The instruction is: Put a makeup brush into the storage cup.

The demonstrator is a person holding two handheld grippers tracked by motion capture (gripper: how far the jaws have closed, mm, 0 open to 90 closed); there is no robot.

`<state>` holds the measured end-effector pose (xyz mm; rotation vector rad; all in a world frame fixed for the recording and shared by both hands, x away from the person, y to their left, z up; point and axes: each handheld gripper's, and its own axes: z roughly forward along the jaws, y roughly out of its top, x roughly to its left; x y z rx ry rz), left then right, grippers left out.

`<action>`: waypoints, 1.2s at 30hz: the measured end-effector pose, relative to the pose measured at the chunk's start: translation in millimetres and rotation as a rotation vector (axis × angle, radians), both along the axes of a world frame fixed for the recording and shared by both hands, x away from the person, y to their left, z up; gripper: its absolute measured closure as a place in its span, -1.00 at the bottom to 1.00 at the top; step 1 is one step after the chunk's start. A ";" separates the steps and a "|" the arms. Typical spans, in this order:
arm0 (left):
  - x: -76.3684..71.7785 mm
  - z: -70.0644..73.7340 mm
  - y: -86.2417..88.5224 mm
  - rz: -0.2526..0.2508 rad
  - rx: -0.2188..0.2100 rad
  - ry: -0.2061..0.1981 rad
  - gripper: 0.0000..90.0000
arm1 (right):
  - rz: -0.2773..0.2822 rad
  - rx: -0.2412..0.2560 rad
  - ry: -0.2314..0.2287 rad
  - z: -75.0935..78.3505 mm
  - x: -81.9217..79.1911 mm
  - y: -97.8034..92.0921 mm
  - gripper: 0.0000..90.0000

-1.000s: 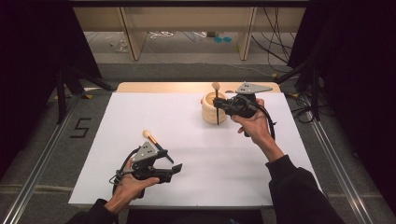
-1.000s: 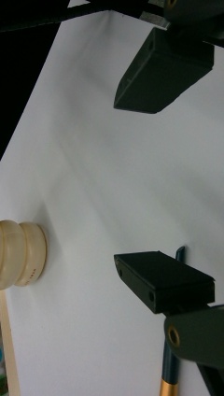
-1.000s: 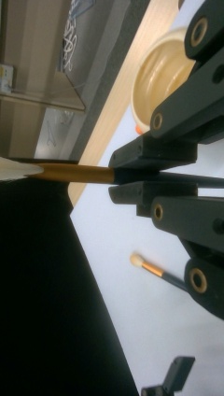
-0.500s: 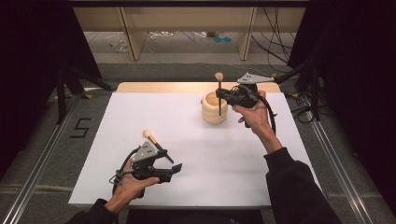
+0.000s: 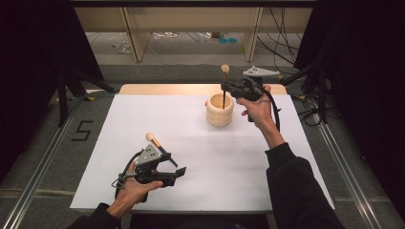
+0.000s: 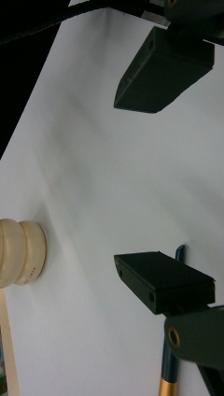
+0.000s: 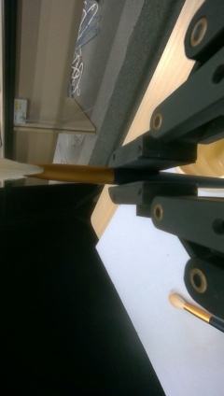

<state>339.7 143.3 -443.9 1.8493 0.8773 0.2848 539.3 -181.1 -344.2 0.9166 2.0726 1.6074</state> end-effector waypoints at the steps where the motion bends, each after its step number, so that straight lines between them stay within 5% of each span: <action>1: 0.0 0.0 0.0 0.000 0.000 0.000 -0.54 | -0.001 -0.004 0.000 -1.3 1.7 -0.1 0.85; 17: 0.6 0.3 -0.6 -0.008 0.000 -0.008 -0.54 | -0.050 0.014 0.025 -13.2 21.1 -7.0 0.85; 36: 0.5 0.5 0.4 0.001 -0.005 -0.004 -0.54 | -0.059 0.011 0.008 -22.3 36.7 8.2 0.85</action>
